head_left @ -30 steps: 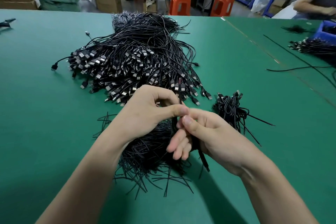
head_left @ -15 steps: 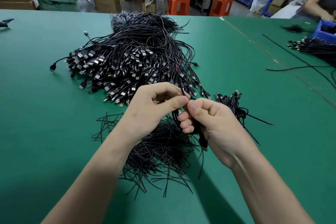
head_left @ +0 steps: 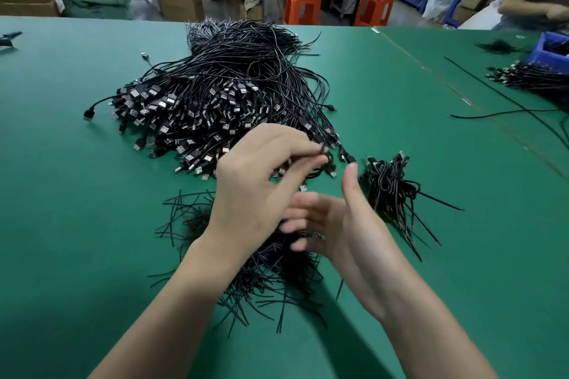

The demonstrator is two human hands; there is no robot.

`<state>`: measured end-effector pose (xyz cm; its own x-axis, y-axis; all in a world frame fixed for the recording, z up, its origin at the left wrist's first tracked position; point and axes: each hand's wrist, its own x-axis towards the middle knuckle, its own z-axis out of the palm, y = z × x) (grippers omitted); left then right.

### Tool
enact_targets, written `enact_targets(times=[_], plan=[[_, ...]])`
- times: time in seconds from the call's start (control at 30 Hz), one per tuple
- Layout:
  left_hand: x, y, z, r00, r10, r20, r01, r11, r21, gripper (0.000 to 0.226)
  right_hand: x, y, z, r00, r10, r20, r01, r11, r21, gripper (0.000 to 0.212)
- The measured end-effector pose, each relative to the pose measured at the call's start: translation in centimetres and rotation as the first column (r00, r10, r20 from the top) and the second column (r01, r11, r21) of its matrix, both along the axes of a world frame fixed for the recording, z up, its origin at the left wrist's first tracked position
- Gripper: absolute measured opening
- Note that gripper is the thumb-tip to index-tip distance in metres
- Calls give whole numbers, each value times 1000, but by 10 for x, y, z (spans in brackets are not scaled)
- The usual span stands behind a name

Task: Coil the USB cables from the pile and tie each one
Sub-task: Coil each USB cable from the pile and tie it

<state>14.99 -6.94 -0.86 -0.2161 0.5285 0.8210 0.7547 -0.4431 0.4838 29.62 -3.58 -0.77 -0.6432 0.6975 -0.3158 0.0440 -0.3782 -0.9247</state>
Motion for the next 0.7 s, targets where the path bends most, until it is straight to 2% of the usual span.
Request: enact_targets(times=[0.03,0.07,0.13,0.17,0.23,0.27,0.33,0.37,0.43,0.53,0.6,0.67,0.7], plan=[[4,-1,0,997,-26,-68,27,999,20,7,-4,1,4,992,55,-114,-70,988,-139,97],[7,-2,-1,991,-48,-127,52,998,29,7,-5,2,10,970,47,-238,-105,965,-239,92],[14,-2,-3,973,-65,-220,76,996,42,8,-5,9,23,907,-49,-417,-126,915,-382,67],[16,-2,-5,965,-59,-254,75,996,55,8,-4,14,29,901,-93,-423,-95,910,-403,52],[19,0,-8,950,-38,-309,67,994,86,9,-3,23,30,930,-177,-322,46,925,-377,30],[19,0,-9,940,-11,-340,49,993,103,9,-3,25,29,930,-211,-301,82,917,-390,26],[18,1,-10,911,86,-403,-28,989,148,9,-7,24,28,888,-300,-347,117,879,-462,36],[17,2,-9,898,124,-422,-60,985,163,10,-7,22,25,872,-331,-361,152,884,-442,38],[14,1,-7,907,127,-402,-68,985,158,12,-6,22,18,894,-331,-302,270,936,-226,37],[11,-1,-2,984,68,-167,-61,997,47,22,-3,26,13,947,-293,-134,318,916,244,43],[13,-2,3,996,80,42,-72,983,-167,28,-5,25,9,961,-276,-23,252,839,481,42],[19,-1,7,962,17,271,96,912,-398,38,-7,20,6,938,-323,123,145,691,708,40],[23,0,7,935,-12,354,182,873,-452,41,-8,17,5,914,-348,208,52,610,791,39]])
